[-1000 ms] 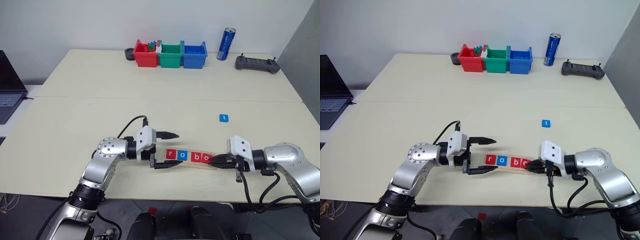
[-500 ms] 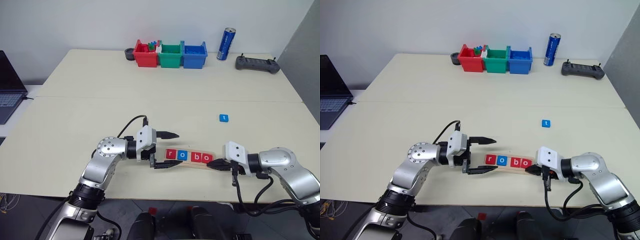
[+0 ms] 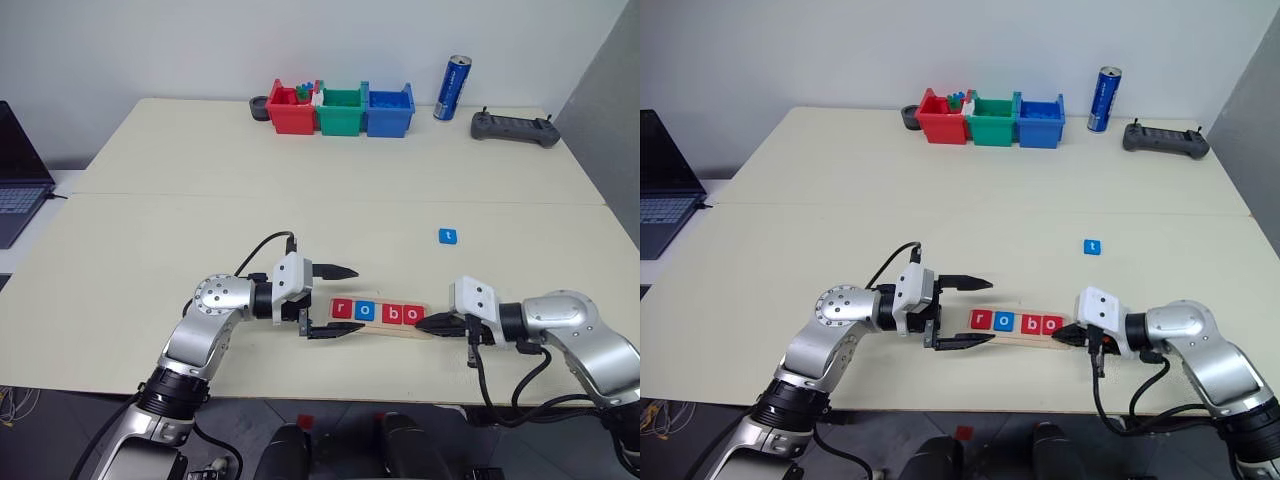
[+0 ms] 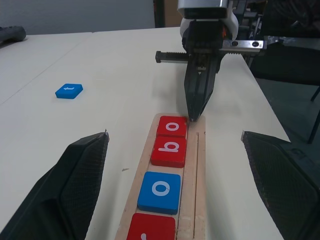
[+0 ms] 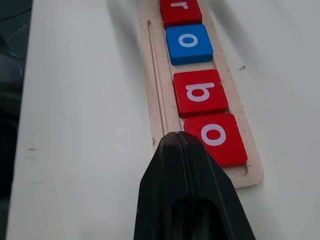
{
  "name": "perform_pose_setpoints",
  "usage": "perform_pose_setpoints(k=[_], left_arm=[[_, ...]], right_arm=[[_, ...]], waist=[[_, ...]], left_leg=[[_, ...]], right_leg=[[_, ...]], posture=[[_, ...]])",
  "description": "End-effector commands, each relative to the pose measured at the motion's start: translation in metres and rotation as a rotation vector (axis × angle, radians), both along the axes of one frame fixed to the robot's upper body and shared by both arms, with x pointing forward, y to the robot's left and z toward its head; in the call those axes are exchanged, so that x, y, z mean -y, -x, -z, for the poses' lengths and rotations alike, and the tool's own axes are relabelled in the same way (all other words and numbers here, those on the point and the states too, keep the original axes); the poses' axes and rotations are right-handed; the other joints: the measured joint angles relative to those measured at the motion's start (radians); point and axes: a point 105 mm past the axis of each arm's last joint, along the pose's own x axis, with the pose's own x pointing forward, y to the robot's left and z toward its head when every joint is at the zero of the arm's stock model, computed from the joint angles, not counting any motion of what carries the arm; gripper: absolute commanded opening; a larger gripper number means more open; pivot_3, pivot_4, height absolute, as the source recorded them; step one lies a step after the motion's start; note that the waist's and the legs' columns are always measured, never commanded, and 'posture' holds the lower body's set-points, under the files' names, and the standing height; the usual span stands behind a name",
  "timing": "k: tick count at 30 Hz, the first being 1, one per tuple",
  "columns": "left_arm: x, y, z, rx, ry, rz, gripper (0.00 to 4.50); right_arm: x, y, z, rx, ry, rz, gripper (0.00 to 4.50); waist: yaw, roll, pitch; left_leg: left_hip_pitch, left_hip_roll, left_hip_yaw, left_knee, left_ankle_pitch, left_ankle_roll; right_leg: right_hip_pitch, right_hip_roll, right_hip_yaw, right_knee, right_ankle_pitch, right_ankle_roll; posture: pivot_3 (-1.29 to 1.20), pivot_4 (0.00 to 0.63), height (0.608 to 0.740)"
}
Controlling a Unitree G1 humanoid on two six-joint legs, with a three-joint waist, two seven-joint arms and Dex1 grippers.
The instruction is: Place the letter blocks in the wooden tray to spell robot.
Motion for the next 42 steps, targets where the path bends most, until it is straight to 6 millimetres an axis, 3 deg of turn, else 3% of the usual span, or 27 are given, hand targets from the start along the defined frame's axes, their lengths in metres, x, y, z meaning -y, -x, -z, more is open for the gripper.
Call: perform_pose_setpoints(k=[1, 11, 32, 42], left_arm=[[0.004, 0.002, -0.009, 0.038, 0.015, 0.021, 4.5], [0.003, 0.001, -0.009, 0.037, 0.013, 0.015, 4.5], [0.002, -0.001, -0.011, 0.042, 0.011, 0.007, 4.5], [-0.001, 0.001, -0.008, 0.033, 0.003, 0.004, 4.5]], right_arm=[[0.008, -0.004, -0.01, 0.036, 0.011, 0.012, 0.01], [0.014, -0.021, 0.001, 0.067, 0.049, 0.063, 0.01], [-0.004, -0.023, 0.005, 0.078, 0.026, 0.023, 0.01], [-0.001, -0.025, 0.002, 0.081, 0.022, 0.037, 0.01]], waist=[[0.0, 0.0, 0.0], [-0.001, 0.0, 0.0], [-0.001, 0.0, 0.0], [-0.001, 0.0, 0.0]], left_leg=[[0.0, 0.0, 0.0, 0.0, 0.0, 0.0], [0.0, 0.0, 0.0, 0.0, 0.0, 0.0], [0.0, 0.0, 0.0, 0.0, 0.0, 0.0], [0.0, 0.0, 0.0, 0.0, 0.0, 0.0]], right_leg=[[0.0, 0.0, 0.0, 0.0, 0.0, 0.0], [0.0, 0.0, 0.0, 0.0, 0.0, 0.0], [0.0, 0.0, 0.0, 0.0, 0.0, 0.0], [0.0, 0.0, 0.0, 0.001, 0.0, 0.0]], posture=[[0.0, 0.15, 0.74], [0.0, 0.15, 0.74], [0.0, 0.15, 0.74], [0.0, 0.15, 0.74]])
